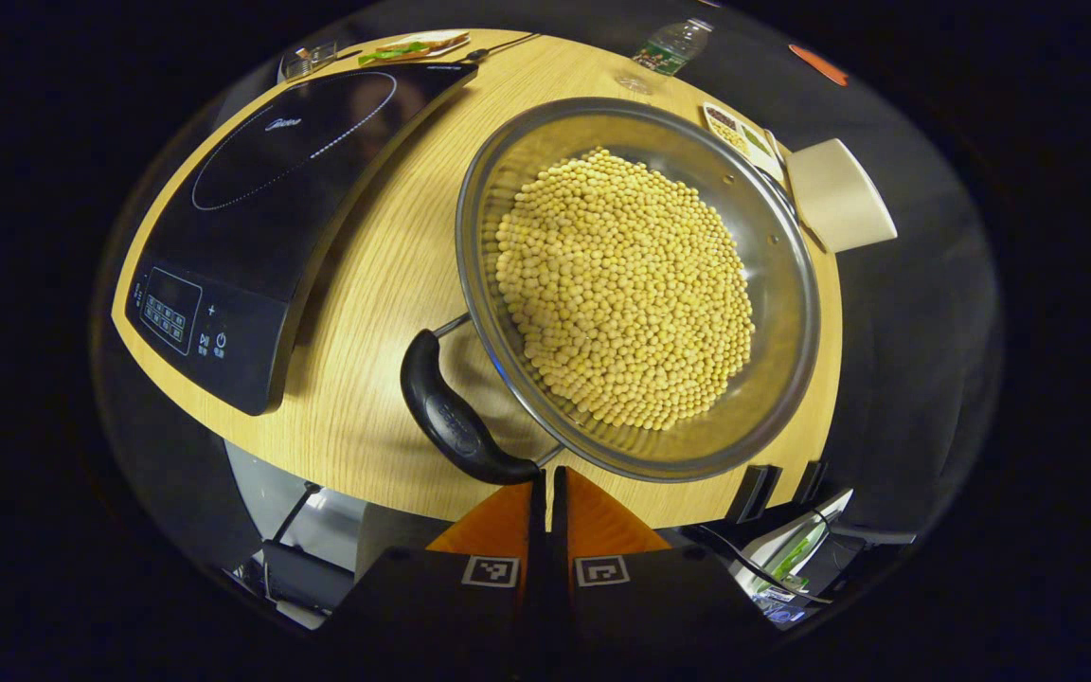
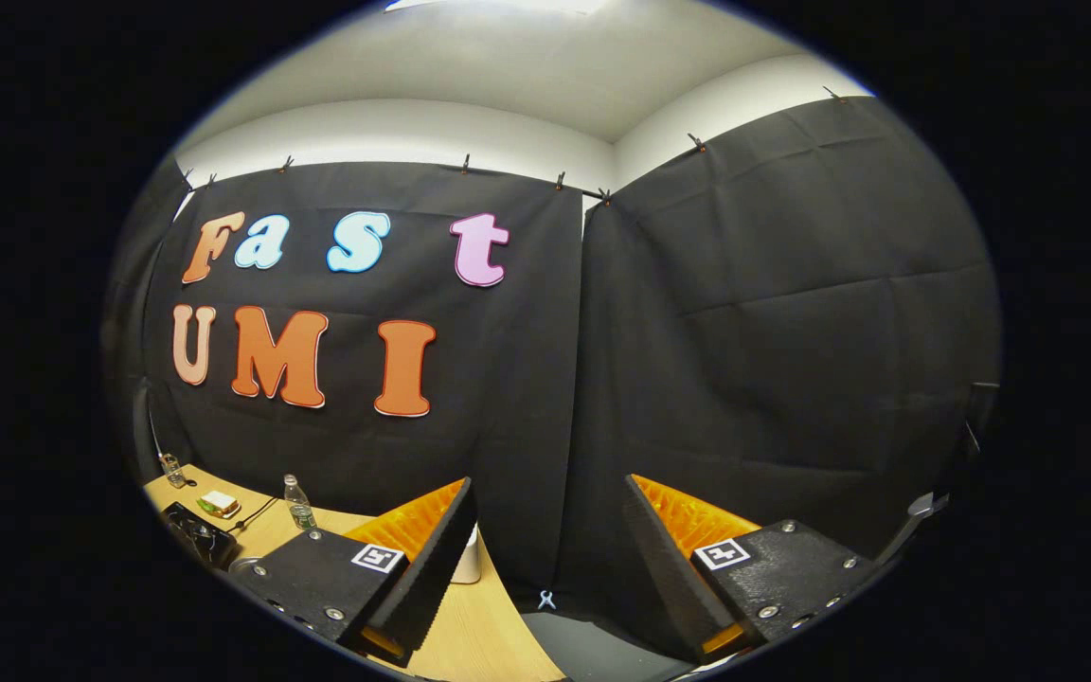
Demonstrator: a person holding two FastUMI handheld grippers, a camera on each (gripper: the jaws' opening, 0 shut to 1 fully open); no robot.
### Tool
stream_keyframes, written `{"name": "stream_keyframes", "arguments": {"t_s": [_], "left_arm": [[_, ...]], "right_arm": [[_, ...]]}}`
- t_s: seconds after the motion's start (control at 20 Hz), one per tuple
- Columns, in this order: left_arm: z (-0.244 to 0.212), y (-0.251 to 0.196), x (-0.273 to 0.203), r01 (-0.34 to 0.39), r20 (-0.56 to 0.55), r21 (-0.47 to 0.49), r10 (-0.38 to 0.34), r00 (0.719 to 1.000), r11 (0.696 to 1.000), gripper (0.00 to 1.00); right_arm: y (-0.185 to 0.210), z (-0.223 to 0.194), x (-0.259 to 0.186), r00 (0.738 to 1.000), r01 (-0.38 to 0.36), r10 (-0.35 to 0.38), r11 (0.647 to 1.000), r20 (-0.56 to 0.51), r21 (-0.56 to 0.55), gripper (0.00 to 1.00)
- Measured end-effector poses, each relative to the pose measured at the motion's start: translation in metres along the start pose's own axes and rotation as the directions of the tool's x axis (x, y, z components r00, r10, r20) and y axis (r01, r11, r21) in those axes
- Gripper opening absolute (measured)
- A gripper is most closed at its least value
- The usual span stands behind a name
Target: First push the handle of the pot to place it horizontally, then grasp the pot with both hands and set it on the induction cooktop.
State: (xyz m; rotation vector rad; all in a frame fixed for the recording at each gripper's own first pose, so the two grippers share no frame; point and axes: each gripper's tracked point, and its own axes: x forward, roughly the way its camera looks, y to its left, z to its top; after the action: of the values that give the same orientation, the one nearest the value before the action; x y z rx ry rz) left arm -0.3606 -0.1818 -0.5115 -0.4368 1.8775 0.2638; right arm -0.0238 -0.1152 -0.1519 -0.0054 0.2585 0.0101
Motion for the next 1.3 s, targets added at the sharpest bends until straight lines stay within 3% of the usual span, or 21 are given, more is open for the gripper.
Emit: {"name": "stream_keyframes", "arguments": {"t_s": [0.25,0.55,0.85,1.3], "left_arm": [[0.005,0.008,0.004,0.003,-0.034,-0.021,-0.003,0.999,1.000,0.08],[0.024,0.021,0.002,-0.021,-0.016,-0.028,0.020,1.000,0.999,0.08],[0.050,0.039,-0.012,-0.106,0.055,0.054,0.103,0.993,0.993,0.08],[0.093,0.046,-0.037,-0.188,0.151,0.133,0.168,0.974,0.973,0.08]], "right_arm": [[0.018,-0.005,-0.001,0.999,0.017,-0.017,1.000,-0.028,-0.004,0.96],[0.058,-0.002,0.004,0.999,-0.012,0.011,1.000,-0.038,-0.021,0.96],[0.100,-0.008,0.006,0.995,-0.069,0.066,0.997,-0.069,-0.040,0.96],[0.153,-0.036,0.008,0.978,-0.142,0.135,0.989,-0.157,-0.037,0.96]]}}
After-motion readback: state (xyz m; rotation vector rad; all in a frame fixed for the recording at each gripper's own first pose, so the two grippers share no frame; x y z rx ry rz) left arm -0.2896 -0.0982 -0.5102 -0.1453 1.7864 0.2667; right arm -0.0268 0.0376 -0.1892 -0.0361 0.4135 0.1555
